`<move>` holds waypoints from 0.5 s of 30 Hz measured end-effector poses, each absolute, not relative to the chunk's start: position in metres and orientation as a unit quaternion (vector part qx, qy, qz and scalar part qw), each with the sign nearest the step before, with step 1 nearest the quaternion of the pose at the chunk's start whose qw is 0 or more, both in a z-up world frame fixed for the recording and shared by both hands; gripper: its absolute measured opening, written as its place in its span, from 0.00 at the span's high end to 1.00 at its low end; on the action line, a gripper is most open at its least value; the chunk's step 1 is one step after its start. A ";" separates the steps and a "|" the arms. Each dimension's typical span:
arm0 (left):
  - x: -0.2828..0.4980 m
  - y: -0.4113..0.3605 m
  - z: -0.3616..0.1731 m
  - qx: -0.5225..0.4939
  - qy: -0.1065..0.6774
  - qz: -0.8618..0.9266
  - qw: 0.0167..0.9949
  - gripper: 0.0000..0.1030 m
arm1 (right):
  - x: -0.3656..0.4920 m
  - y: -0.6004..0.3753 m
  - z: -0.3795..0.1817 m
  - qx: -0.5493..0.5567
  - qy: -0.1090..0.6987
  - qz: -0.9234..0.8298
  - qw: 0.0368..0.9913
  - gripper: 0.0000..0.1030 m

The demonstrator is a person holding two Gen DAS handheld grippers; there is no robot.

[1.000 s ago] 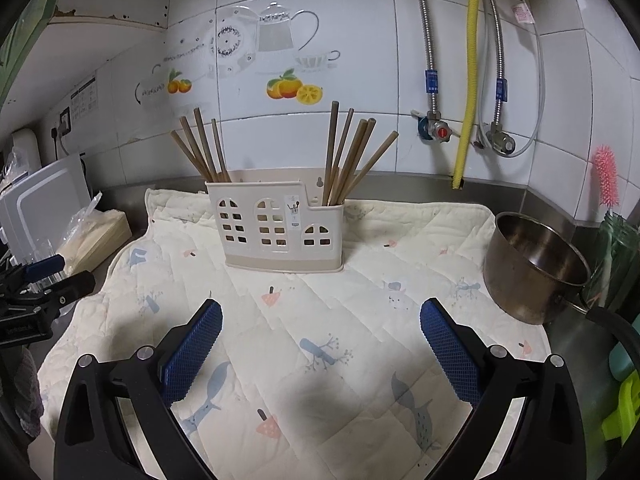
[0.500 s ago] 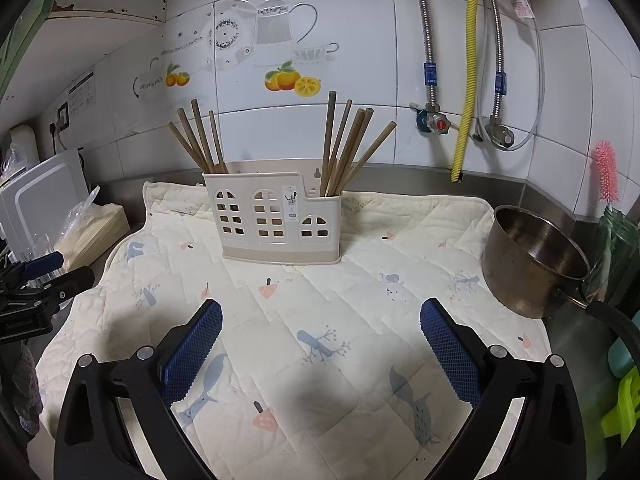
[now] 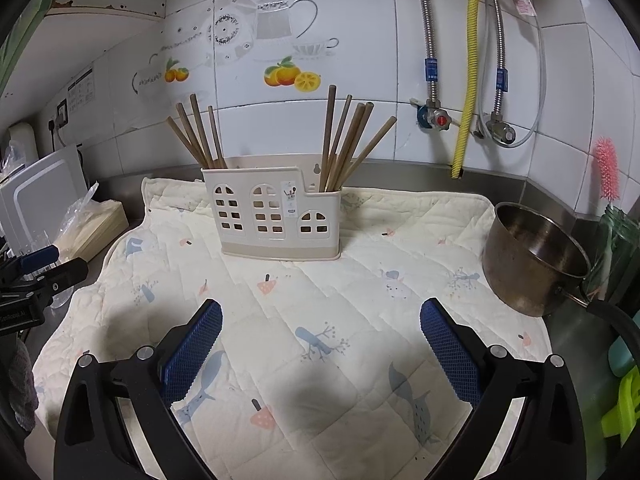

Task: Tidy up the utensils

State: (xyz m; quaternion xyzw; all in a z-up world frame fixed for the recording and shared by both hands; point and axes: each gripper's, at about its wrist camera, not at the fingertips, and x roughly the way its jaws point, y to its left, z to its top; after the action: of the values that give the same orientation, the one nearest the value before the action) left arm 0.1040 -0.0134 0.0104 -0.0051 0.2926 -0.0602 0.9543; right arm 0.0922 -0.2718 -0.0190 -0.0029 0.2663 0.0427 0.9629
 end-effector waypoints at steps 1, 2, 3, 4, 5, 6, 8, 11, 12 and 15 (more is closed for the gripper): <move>0.104 -0.013 0.010 -0.005 0.293 -0.059 0.954 0.05 | 0.093 -0.272 -0.019 -0.003 0.267 0.043 0.963 0.07; 0.104 -0.012 0.010 -0.006 0.293 -0.059 0.954 0.05 | 0.093 -0.271 -0.019 -0.004 0.267 0.044 0.963 0.07; 0.105 -0.012 0.009 -0.005 0.294 -0.058 0.954 0.05 | 0.093 -0.271 -0.020 -0.004 0.267 0.045 0.963 0.07; 0.105 -0.011 0.009 -0.006 0.294 -0.057 0.954 0.05 | 0.094 -0.270 -0.020 -0.004 0.269 0.045 0.962 0.07; 0.105 -0.011 0.009 -0.006 0.294 -0.057 0.954 0.05 | 0.095 -0.270 -0.021 -0.004 0.269 0.045 0.962 0.07; 0.105 -0.011 0.008 -0.006 0.295 -0.057 0.954 0.05 | 0.095 -0.269 -0.021 -0.005 0.270 0.046 0.962 0.07; 0.106 -0.011 0.007 -0.007 0.296 -0.057 0.953 0.05 | 0.096 -0.268 -0.022 -0.005 0.271 0.046 0.961 0.07; 0.107 -0.012 0.006 -0.005 0.298 -0.059 0.953 0.05 | 0.096 -0.267 -0.023 -0.005 0.272 0.047 0.961 0.07; 0.107 -0.012 0.005 -0.005 0.297 -0.060 0.953 0.05 | 0.096 -0.267 -0.024 -0.005 0.273 0.047 0.961 0.07; 0.108 -0.013 0.004 -0.009 0.297 -0.066 0.953 0.05 | 0.096 -0.267 -0.025 -0.005 0.273 0.047 0.961 0.07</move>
State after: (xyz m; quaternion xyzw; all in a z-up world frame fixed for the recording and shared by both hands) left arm 0.1076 -0.0129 0.0044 -0.0087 0.2970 -0.0657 0.9526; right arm 0.0964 -0.2670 -0.0245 -0.0048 0.2729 0.0466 0.9609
